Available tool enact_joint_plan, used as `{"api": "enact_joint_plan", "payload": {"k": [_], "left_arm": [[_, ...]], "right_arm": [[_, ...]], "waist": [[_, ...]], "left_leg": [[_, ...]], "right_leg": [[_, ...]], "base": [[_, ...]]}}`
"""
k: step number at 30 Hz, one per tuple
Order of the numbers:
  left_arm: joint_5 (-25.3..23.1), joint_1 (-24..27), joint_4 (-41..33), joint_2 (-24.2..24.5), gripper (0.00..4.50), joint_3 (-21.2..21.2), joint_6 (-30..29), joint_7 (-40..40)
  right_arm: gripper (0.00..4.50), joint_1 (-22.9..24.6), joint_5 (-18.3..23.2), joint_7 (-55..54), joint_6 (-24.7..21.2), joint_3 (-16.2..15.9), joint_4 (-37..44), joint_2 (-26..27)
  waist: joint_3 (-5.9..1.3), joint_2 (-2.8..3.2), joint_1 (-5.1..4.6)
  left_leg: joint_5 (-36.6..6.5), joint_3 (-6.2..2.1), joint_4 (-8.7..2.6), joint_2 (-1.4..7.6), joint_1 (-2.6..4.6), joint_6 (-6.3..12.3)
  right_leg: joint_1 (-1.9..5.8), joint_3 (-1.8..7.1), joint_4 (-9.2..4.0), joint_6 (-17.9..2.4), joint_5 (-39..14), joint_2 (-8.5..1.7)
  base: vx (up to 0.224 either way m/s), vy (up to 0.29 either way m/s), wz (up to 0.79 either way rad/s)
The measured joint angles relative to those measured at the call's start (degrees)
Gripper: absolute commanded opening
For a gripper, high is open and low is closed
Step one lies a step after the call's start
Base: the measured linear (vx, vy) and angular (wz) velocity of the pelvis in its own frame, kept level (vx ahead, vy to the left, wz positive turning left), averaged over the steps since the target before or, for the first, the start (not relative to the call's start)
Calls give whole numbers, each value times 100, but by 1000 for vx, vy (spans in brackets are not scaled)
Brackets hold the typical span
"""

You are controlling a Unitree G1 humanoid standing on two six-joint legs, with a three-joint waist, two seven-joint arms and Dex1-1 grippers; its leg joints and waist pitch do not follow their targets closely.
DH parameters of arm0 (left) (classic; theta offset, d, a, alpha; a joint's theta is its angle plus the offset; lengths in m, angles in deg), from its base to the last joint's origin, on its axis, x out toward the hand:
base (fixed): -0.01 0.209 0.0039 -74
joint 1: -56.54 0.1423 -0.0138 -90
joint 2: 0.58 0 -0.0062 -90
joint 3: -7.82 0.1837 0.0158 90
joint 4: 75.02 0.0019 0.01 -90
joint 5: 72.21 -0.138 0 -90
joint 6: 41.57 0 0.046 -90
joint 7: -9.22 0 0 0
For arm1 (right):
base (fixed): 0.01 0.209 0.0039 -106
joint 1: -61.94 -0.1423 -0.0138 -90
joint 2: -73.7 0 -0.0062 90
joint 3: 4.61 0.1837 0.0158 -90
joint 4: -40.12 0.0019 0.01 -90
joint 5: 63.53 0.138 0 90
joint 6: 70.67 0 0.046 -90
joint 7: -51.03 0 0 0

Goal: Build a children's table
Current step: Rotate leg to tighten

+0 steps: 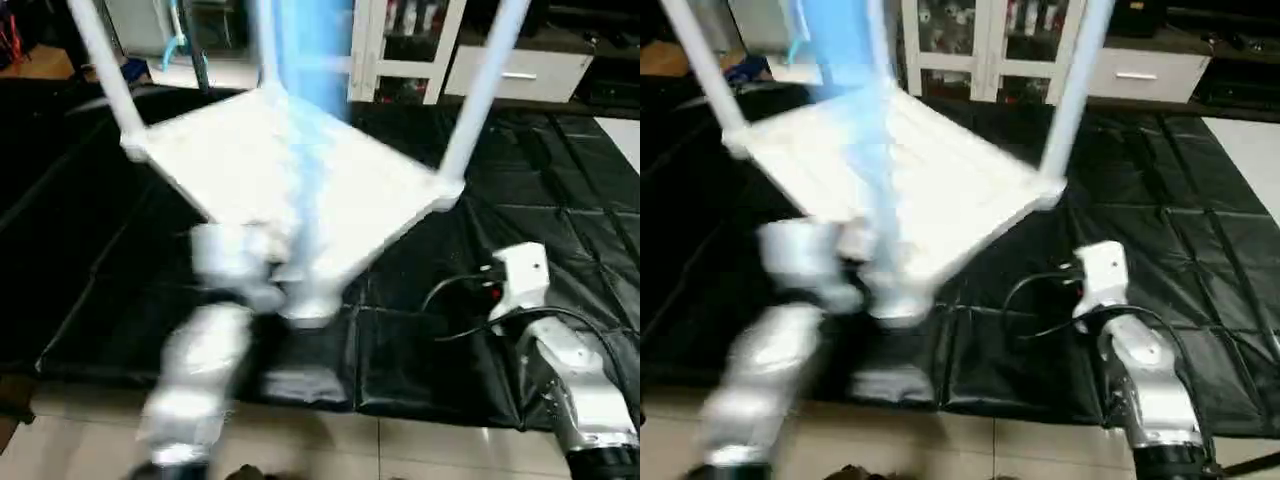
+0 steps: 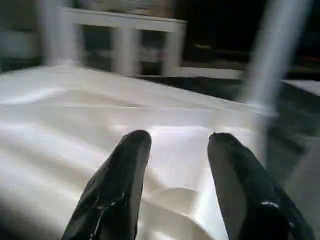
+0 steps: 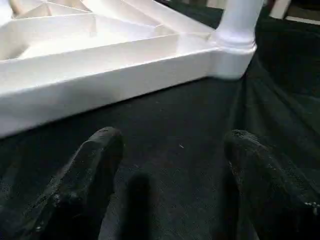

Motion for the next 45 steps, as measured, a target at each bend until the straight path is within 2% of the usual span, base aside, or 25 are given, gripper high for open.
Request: {"api": "enact_joint_plan", "payload": {"k": [3, 6, 9, 11, 13, 15, 17, 19, 20, 22, 23, 25, 28, 32, 35, 39, 42, 45], "left_arm": [[-374, -552, 759, -271, 222, 563, 367, -130], [-601, -777, 1148, -330, 222, 734, 605, -86], [-591, -778, 1189, -145, 222, 468, 605, 82], [-508, -550, 984, 316, 222, 73, 597, 80], [-422, -173, 760, 747, 222, -370, 586, 8], [-338, 69, 736, 996, 222, -756, 583, -91], [-235, 232, 621, 1067, 222, -858, 594, -250], [-106, 454, 381, 1130, 222, -875, 589, -424], [-19, 642, 243, 1258, 222, -922, 579, -512], [37, 828, 165, 1427, 222, -1075, 535, -569], [93, 878, 134, 1457, 222, -1137, 505, -578], [182, 1085, -82, 1558, 222, -1223, 431, -659], [228, 1254, -273, 1557, 222, -1224, 379, -730], [260, 1364, -427, 1567, 222, -1330, 302, -735], [289, 1470, -514, 1567, 222, -1326, 260, -717], [304, 1490, -589, 1565, 222, -1313, 200, -680], [302, 1490, -594, 1556, 222, -1312, 174, -679], [302, 1485, -600, 1521, 222, -1296, 161, -680]], "right_arm": [[358, 89, -8, -24, -16, 51, 38, 1], [358, 182, -7, 80, -16, 31, 105, 5], [358, 371, 64, 287, -10, 45, 266, -73], [358, 529, 437, 949, -12, 46, 537, -368], [358, 729, 855, 1856, -121, 32, 876, -883], [358, 807, 1099, 2528, -229, 63, 1040, -1256], [358, 891, 1323, 3228, -429, -65, 1261, -1558], [358, 1094, 1620, 3946, -769, -256, 1643, -1961], [358, 1212, 1829, 4342, -1002, -347, 1873, -2183], [358, 1224, 2088, 4632, -1257, -405, 2093, -2248], [358, 1185, 2227, 4667, -1374, -430, 2148, -2207], [358, 880, 2426, 4499, -1529, -603, 2288, -1786], [358, 575, 2505, 4216, -1599, -940, 2464, -1241], [358, 388, 2158, 3636, -1568, -1209, 2369, -681], [358, 328, 1916, 3152, -1541, -1361, 2140, -233], [358, 223, 1582, 2178, -1391, -1386, 1789, 471], [358, 139, 1490, 1621, -1312, -1313, 1706, 727], [358, 93, 1345, 844, -1060, -908, 1494, 1097]], "waist": [[-3, 9, -15], [-16, 52, -100], [-14, 77, -178], [-12, 114, -218], [-7, 134, -230], [1, 124, -204], [2, 123, -109], [5, 118, -59], [11, 107, -53], [19, 83, -64], [19, 68, -76], [18, 18, -145], [18, -28, -143], [40, -96, -107], [40, -118, -118], [40, -118, -133], [40, -117, -125], [42, -112, -110]], "left_leg": [[0, -2, -3, 2, 0, 0], [1, -3, -4, 3, 1, 2], [4, -16, -6, 7, 4, 7], [5, -25, -9, 8, 9, 8], [7, -32, -12, 8, 11, 12], [7, -37, -8, 10, 5, 12], [7, -26, -5, 6, 8, 12], [9, -3, -8, 6, 8, 16], [8, 3, -9, 6, 12, 17], [9, 0, -8, 6, 13, 18], [10, 1, -8, 6, 12, 19], [9, -3, -12, 6, 15, 18], [9, -15, -13, 6, 12, 15], [10, -14, -17, 4, 7, 13], [9, -13, -17, 2, 3, 12], [14, -10, -27, 1, -4, 4], [19, -10, -50, 1, -3, -5], [22, -8, -60, 2, -3, -10]], "right_leg": [[-1, -4, 2, 1, 0, 2], [-2, -1, 2, 3, 0, 6], [-3, -1, 3, 2, 0, 18], [-4, -6, 6, 2, -1, 22], [-2, -9, 6, 3, -1, 24], [0, -18, 4, 0, 0, 23], [18, -17, -4, -1, 0, 10], [30, -15, -12, 0, 0, -6], [34, -12, -14, 0, 0, -7], [33, -14, -13, 0, 0, -6], [31, -13, -13, -1, 1, -6], [17, -16, -8, 0, 0, -6], [4, -20, -8, 17, -10, -2], [5, -15, -9, 18, -10, -2], [3, -11, -14, 7, -4, -2], [-11, -8, -14, -5, 4, -1], [-11, -9, -29, -1, 2, 2], [-10, -9, -37, -1, 2, 5]], "base": [[0, 0, 0], [0, 0, 0], [0, 0, 0], [0, 0, 0], [0, 0, 0], [0, 0, 0], [0, 0, 0], [0, 0, 0], [0, 0, 0], [0, 0, 0], [0, 0, 0], [0, 0, 0], [0, 0, 0], [0, 0, 0], [0, 0, 0], [0, 0, 0], [0, 0, 0], [0, 0, 0]]}}
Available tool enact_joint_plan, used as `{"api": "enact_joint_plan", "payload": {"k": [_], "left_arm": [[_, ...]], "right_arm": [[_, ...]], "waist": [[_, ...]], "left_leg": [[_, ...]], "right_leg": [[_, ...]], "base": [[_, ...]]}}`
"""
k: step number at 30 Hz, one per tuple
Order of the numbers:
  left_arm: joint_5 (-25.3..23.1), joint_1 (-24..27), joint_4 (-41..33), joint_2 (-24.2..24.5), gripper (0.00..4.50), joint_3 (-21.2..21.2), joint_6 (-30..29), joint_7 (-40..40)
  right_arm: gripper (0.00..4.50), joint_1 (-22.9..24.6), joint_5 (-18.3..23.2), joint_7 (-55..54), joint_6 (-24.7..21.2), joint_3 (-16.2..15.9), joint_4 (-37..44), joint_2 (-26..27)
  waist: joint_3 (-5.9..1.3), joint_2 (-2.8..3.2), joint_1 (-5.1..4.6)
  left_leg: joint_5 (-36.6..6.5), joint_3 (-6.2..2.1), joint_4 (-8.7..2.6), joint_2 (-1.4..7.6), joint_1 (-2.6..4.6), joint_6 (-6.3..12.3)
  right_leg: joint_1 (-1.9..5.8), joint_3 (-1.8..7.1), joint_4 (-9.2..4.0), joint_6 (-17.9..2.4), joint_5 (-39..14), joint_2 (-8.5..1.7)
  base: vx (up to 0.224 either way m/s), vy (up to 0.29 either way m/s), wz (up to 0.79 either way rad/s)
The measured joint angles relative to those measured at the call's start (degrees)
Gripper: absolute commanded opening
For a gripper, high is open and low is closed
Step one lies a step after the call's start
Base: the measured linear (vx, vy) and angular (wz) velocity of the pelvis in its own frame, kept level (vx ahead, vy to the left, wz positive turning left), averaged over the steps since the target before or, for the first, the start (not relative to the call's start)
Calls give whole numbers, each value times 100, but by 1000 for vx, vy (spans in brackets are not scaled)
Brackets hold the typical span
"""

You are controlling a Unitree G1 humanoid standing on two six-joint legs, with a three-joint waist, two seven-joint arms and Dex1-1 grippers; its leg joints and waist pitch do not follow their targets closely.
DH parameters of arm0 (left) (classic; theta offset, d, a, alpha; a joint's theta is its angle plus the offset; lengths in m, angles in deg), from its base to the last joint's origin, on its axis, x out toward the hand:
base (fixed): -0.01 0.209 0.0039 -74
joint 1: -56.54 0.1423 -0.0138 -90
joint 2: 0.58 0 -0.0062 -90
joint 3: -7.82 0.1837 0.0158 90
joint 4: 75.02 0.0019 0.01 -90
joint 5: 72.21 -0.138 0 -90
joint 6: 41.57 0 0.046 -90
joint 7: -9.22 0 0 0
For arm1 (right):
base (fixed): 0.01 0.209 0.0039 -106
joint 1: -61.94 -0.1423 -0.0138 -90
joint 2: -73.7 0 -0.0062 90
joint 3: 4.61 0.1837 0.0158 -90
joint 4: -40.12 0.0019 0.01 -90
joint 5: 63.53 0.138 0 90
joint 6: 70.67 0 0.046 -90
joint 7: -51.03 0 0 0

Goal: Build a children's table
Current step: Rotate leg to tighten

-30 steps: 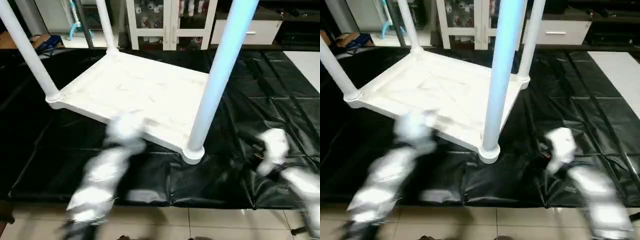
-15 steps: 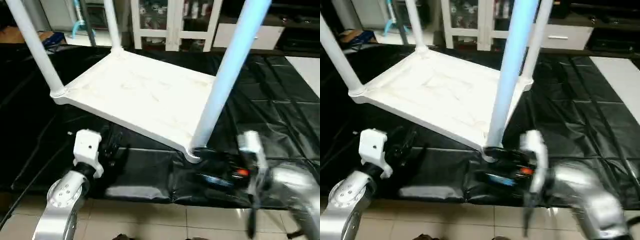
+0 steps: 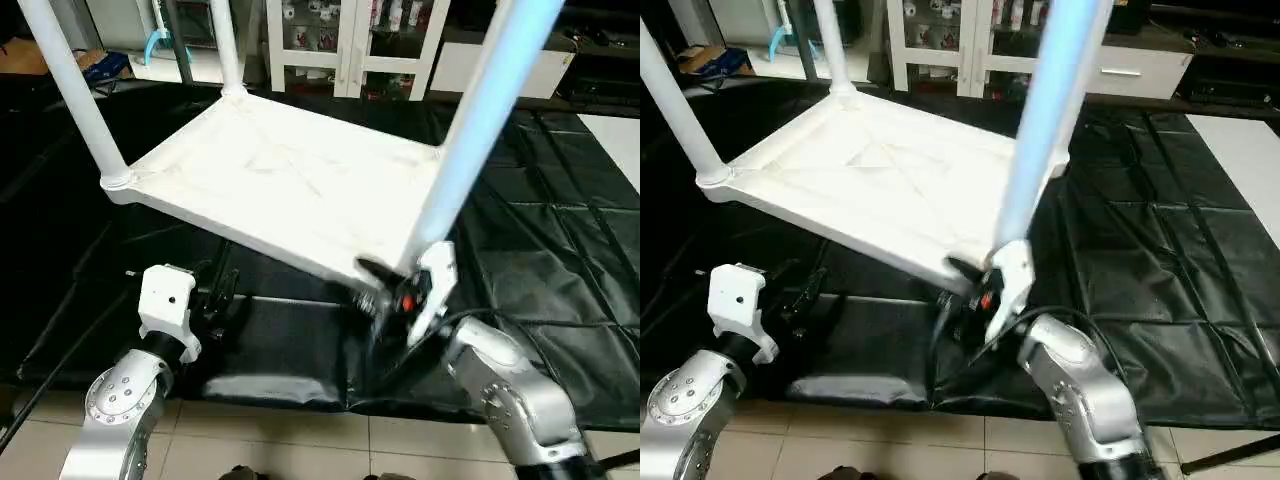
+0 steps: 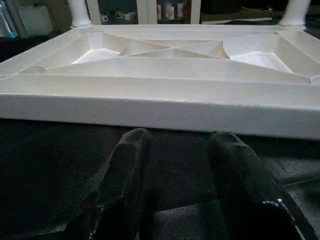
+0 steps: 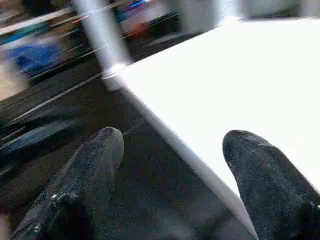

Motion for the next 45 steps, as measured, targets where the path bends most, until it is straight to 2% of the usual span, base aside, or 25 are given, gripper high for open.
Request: {"api": "enact_joint_plan", "payload": {"k": [4, 8, 11, 14, 17, 18, 20, 23, 27, 28, 32, 34, 35, 36, 38, 39, 40, 42, 44, 45], "left_arm": [[1, 0, -10, -18, 222, 31, -1, 1], [1, 1, -99, -64, 222, 89, 0, 3], [0, -3, -102, -71, 222, 84, 1, 6], [-4, -14, -100, -71, 222, 80, 6, 11], [-10, -29, -99, -64, 222, 61, 14, 27], [-17, -36, -99, -64, 222, 62, 14, 29], [-26, -53, -99, -55, 222, 63, 14, 23], [-28, -125, -99, -52, 222, 112, 12, -24], [2, -249, -101, -159, 222, 98, 17, 52], [24, -240, -100, -202, 241, 0, 25, 144], [185, 16, -307, -606, 260, -607, 415, 742], [226, 329, -526, -763, 281, -710, 626, 896], [226, 600, -751, -890, 291, -721, 793, 968], [225, 756, -837, -963, 292, -711, 875, 1009], [178, 851, -858, -988, 298, -715, 922, 1087], [148, 852, -863, -991, 325, -715, 920, 1137], [107, 832, -864, -994, 325, -716, 914, 1167], [32, 641, -866, -982, 336, -804, 836, 1277], [32, 460, -862, -871, 350, -903, 746, 1293], [50, 333, -857, -787, 372, -933, 679, 1292]], "right_arm": [[358, -57, -77, -701, 297, 640, -304, 51], [358, -357, -192, -1520, 660, 1361, -889, -107], [358, -572, -246, -1802, 869, 1757, -1344, -380], [358, -846, -317, -1851, 1056, 1991, -1814, -704], [358, -1067, -346, -1773, 1145, 2134, -2104, -973], [358, -1072, -422, -1596, 1179, 2057, -2116, -1060], [358, -978, -597, -839, 1196, 1609, -2014, -1300], [358, -791, -627, -135, 1152, 1035, -1657, -1125], [358, -757, -566, 120, 1175, 646, -1484, -966], [358, -757, -568, 114, 1239, 626, -1450, -962], [358, -631, -666, -194, 1718, 800, -1393, -842], [358, -545, -713, -475, 1908, 1084, -1392, -789], [384, -448, -715, -706, 2099, 1388, -1355, -715], [391, -401, -720, -824, 2199, 1573, -1345, -716], [391, -339, -722, -944, 2368, 1769, -1233, -743], [409, -314, -723, -983, 2442, 1801, -1163, -744], [409, -294, -727, -1026, 2483, 1818, -1125, -743], [438, -302, -749, -1252, 2652, 1938, -1090, -754], [442, -420, -769, -1422, 2745, 2077, -1142, -778], [449, -518, -778, -1525, 2806, 2171, -1205, -824]], "waist": [[1, 3, 26], [5, 31, 45], [3, 46, 56], [4, 56, 18], [4, 57, -22], [4, 58, -28], [2, 65, -59], [5, 69, -87], [3, 83, -21], [3, 83, -11], [1, 84, -16], [2, 101, -14], [-5, 113, -11], [-5, 122, -7], [-2, 148, -15], [-6, 156, -29], [-8, 160, -34], [0, 177, -42], [1, 199, -50], [-6, 209, -57]], "left_leg": [[0, 4, -1, 0, 0, 0], [0, 9, 0, -2, 1, 0], [1, 10, 0, -1, 2, -1], [2, 11, 1, 0, 4, -1], [2, 12, 1, 3, 9, -1], [2, 12, 1, 4, 9, -1], [2, 11, 2, 10, 13, 0], [2, 6, 1, 19, 16, -1], [3, 11, 6, 18, 14, 1], [3, 14, 8, 18, 13, 1], [3, 19, 11, 18, 12, 1], [2, 19, 9, 18, 6, 3], [-2, 20, 9, 18, 3, 8], [-3, 20, 8, 17, 3, 10], [-3, 20, 7, 19, 7, 10], [-3, 19, 4, 19, 12, 9], [-3, 19, 2, 20, 15, 9], [-3, 16, -1, 20, 18, 7], [-2, 16, 0, 19, 18, 6], [-2, 16, 1, 17, 19, 6]], "right_leg": [[4, 3, -7, 0, 0, 0], [7, 2, -7, 0, 0, -3], [6, 2, -3, 6, 4, -2], [4, 3, -2, 18, 11, -1], [5, 4, 1, 21, 15, 2], [5, 4, 1, 21, 15, 2], [6, 6, 1, 19, 16, 11], [3, 3, 6, 17, 18, 20], [5, 4, 4, 8, 23, 14], [6, 3, 3, 8, 23, 12], [14, 5, -12, 3, 26, 10], [14, 4, -27, 3, 26, 11], [15, 4, -38, 3, 26, 11], [18, 2, -39, 3, 26, 9], [16, 1, -34, 4, 26, 12], [17, 2, -32, 5, 27, 13], [17, 2, -31, 6, 29, 13], [15, 1, -28, 12, 38, 16], [13, 3, -28, 21, 43, 16], [12, 5, -28, 27, 45, 15]], "base": [[0, 0, 0], [0, 0, 0], [0, 0, 0], [0, 0, 0], [0, 0, 0], [0, 0, 0], [0, 0, 0], [0, 0, 0], [0, 0, 0], [0, 0, 0], [0, 0, 0], [0, 0, 0], [0, 0, 0], [0, 0, 0], [0, 0, 0], [0, 0, 0], [0, 0, 0], [0, 0, 0], [0, 0, 0], [0, 0, 0]]}}
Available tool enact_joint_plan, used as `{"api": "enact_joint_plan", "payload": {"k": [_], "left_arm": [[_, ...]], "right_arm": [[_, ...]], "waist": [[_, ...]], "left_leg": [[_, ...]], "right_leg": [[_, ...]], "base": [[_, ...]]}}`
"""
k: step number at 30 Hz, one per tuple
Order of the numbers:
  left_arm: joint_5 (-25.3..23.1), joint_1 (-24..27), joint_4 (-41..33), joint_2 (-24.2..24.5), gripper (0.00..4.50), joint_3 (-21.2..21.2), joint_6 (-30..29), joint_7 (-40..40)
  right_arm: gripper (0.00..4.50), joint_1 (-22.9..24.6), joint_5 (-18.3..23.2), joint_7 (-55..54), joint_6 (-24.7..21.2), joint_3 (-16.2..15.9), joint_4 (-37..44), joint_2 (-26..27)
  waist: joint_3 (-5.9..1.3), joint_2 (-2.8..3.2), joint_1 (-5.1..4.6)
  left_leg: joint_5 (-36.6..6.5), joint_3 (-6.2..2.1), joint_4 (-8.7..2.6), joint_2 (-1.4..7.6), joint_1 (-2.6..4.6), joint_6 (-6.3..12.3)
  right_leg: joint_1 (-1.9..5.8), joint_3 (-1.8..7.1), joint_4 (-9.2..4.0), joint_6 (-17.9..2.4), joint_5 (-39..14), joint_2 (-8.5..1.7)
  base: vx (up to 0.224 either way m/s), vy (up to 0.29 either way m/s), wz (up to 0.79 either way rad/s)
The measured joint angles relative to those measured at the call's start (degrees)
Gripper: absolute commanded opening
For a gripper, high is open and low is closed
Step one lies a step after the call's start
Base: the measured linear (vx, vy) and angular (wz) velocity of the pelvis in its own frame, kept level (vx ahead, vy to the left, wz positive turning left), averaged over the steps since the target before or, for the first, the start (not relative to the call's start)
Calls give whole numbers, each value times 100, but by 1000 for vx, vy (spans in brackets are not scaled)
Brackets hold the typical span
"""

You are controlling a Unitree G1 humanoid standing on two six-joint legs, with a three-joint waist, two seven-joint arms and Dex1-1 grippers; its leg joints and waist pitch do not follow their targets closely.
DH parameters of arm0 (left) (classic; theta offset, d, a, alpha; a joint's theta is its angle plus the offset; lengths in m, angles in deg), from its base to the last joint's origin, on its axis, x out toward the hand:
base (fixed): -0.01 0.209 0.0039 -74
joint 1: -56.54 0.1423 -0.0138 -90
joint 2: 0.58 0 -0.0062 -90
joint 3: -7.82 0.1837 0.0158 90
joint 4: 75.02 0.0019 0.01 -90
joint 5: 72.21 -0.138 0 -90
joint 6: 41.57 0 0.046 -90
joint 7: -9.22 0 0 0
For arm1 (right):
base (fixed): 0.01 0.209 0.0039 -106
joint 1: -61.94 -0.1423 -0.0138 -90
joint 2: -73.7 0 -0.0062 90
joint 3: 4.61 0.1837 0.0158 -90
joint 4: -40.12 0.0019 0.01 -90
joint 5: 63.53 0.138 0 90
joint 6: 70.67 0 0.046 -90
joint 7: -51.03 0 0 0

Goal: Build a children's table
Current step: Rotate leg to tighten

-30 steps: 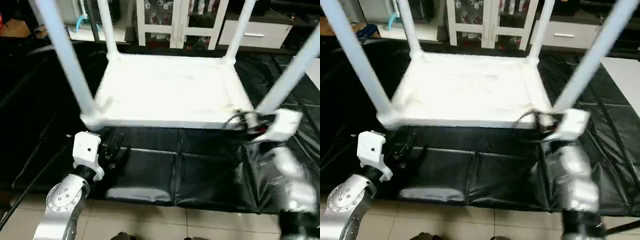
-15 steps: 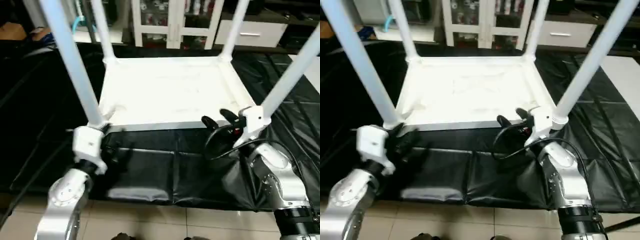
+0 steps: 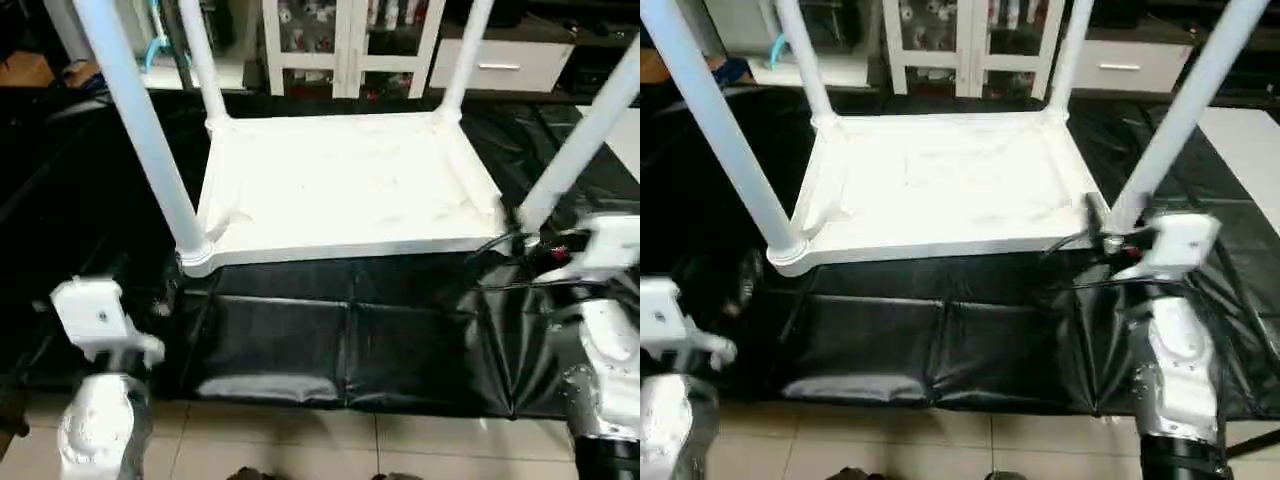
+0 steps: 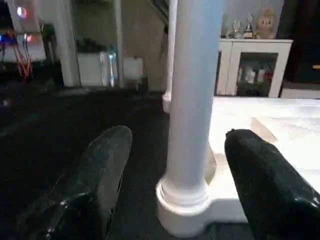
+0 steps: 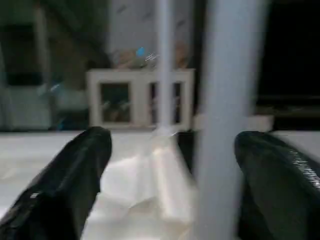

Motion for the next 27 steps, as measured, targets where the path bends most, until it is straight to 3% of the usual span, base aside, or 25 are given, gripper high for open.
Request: {"api": "enact_joint_plan", "payload": {"k": [7, 14, 19, 27], "left_arm": [[66, -851, 449, 353, 419, -150, -623, 34], [188, -1612, 994, 608, 419, -226, -1078, -4], [253, -1813, 1275, 653, 419, -221, -1120, -145], [231, -2541, 2110, 966, 419, -196, -1203, -258]], "right_arm": [[450, -877, -161, -442, -160, 377, -682, -577], [450, -1456, -89, 59, -392, 348, -1580, -817], [450, -1754, -43, 550, -434, 206, -2026, -994], [450, -2755, -405, 598, -325, 74, -3515, -1359]], "waist": [[-13, 28, -1], [-22, 52, 0], [-22, 56, 16], [-21, 56, 9]], "left_leg": [[6, 0, 9, -3, 0, -4], [47, 1, 26, -2, -18, 55], [50, 2, 43, -2, -26, 63], [43, 3, 83, -1, -20, 47]], "right_leg": [[-2, 1, 4, -20, 35, 1], [-8, 2, 3, -22, 35, 1], [-7, -1, 7, -29, 39, -4], [-10, -3, 63, -53, 54, -11]], "base": [[0, 0, 0], [0, 0, 0], [0, 0, 0], [0, 0, 0]]}}
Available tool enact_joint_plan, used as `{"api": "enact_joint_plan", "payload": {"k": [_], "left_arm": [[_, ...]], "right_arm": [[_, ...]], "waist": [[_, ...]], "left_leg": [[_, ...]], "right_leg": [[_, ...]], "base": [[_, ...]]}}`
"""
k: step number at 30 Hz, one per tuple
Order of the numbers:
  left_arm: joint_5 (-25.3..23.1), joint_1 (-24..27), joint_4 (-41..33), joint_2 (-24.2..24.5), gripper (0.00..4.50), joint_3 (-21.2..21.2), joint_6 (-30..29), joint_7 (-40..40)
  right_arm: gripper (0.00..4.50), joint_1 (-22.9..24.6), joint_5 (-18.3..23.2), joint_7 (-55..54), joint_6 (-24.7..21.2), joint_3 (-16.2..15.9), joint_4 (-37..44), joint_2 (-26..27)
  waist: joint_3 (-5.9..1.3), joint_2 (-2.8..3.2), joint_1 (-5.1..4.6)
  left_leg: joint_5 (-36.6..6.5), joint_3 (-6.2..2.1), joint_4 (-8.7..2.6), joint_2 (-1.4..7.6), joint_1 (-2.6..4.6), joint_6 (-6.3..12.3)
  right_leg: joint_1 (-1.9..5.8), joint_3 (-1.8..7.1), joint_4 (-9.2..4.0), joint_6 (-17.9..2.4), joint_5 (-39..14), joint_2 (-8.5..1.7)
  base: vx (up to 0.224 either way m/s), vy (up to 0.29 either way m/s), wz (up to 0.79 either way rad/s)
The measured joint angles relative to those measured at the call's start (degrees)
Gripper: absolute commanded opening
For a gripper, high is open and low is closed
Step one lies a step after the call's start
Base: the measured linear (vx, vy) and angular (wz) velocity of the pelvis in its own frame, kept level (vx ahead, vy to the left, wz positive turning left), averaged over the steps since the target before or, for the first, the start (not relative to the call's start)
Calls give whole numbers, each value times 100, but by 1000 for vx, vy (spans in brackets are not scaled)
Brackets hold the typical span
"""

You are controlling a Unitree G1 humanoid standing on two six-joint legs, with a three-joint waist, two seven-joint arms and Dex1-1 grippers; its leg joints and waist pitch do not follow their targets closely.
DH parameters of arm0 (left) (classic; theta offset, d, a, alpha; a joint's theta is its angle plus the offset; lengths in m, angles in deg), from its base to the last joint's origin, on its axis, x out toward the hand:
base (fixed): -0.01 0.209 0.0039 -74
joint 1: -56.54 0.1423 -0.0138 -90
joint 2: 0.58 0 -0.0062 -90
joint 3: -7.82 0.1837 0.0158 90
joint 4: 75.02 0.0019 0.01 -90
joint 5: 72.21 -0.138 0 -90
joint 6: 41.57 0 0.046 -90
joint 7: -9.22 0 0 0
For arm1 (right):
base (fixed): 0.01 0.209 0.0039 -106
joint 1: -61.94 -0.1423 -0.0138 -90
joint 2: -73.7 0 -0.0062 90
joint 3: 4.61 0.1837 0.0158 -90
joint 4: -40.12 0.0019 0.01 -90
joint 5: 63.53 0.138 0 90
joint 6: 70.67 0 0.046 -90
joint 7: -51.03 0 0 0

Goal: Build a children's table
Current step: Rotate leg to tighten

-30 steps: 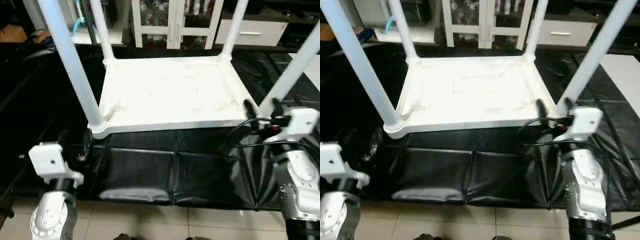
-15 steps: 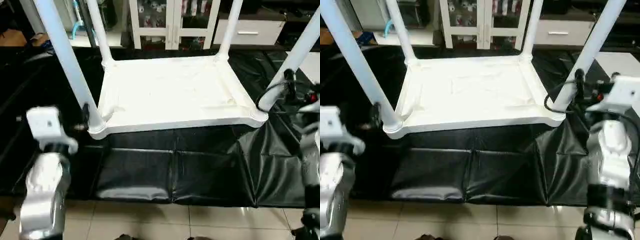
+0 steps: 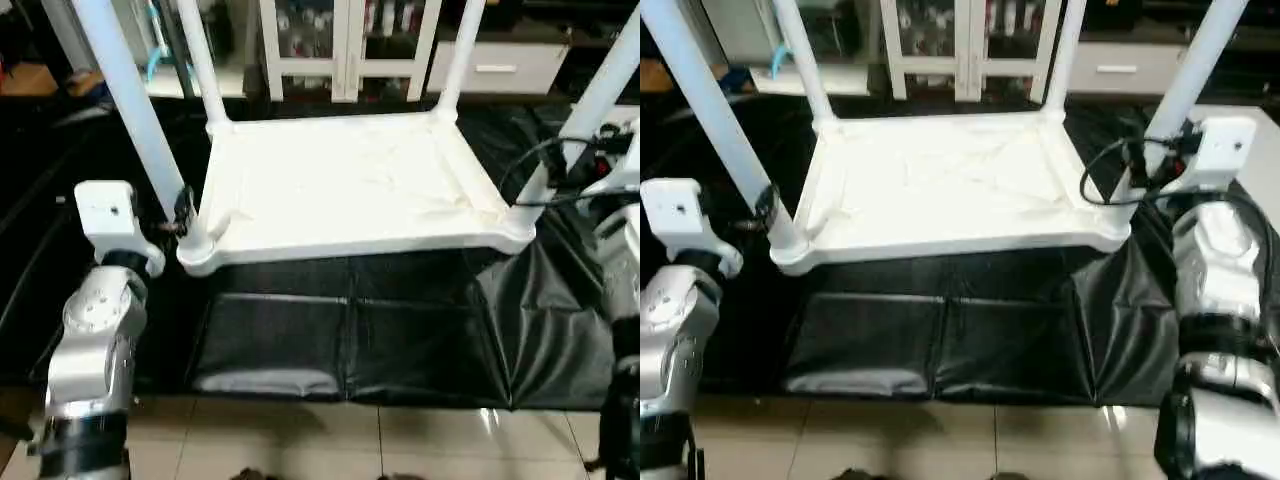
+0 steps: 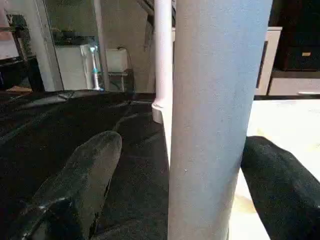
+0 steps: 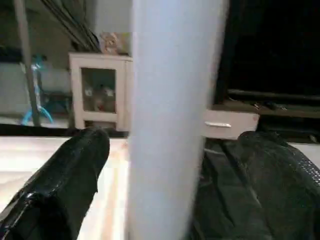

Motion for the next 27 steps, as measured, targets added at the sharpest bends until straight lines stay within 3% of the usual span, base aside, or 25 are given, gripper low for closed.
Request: {"api": "enact_joint_plan", "payload": {"k": [6, 13, 18, 27], "left_arm": [[-41, -415, 289, 141, 419, -3, 4, -131], [91, -540, 568, 160, 419, -15, 2, -301], [295, -809, 716, 159, 370, 28, -63, -652], [430, -822, 716, 164, 292, 88, -210, -901]], "right_arm": [[450, -351, -50, 7, -21, -57, -681, -103], [450, -593, -152, 346, -34, -111, -1271, -216], [413, -784, -207, 605, -33, -253, -1530, -223], [334, -923, -256, 772, 70, -284, -1799, -256]], "waist": [[0, 0, 1], [1, 0, 10], [1, 2, 26], [1, 1, 20]], "left_leg": [[0, 2, 18, -1, 0, 0], [5, 5, 36, -1, -24, 9], [7, 20, 41, -2, -38, 15], [12, 86, 39, -2, -41, 37]], "right_leg": [[-4, -1, 22, 0, 0, -7], [-15, -4, 19, -1, 0, -13], [-25, -10, 21, -3, 1, -27], [-31, -10, 21, -3, 1, -68]], "base": [[0, 0, 0], [0, 0, 0], [0, 0, 0], [0, 0, 0]]}}
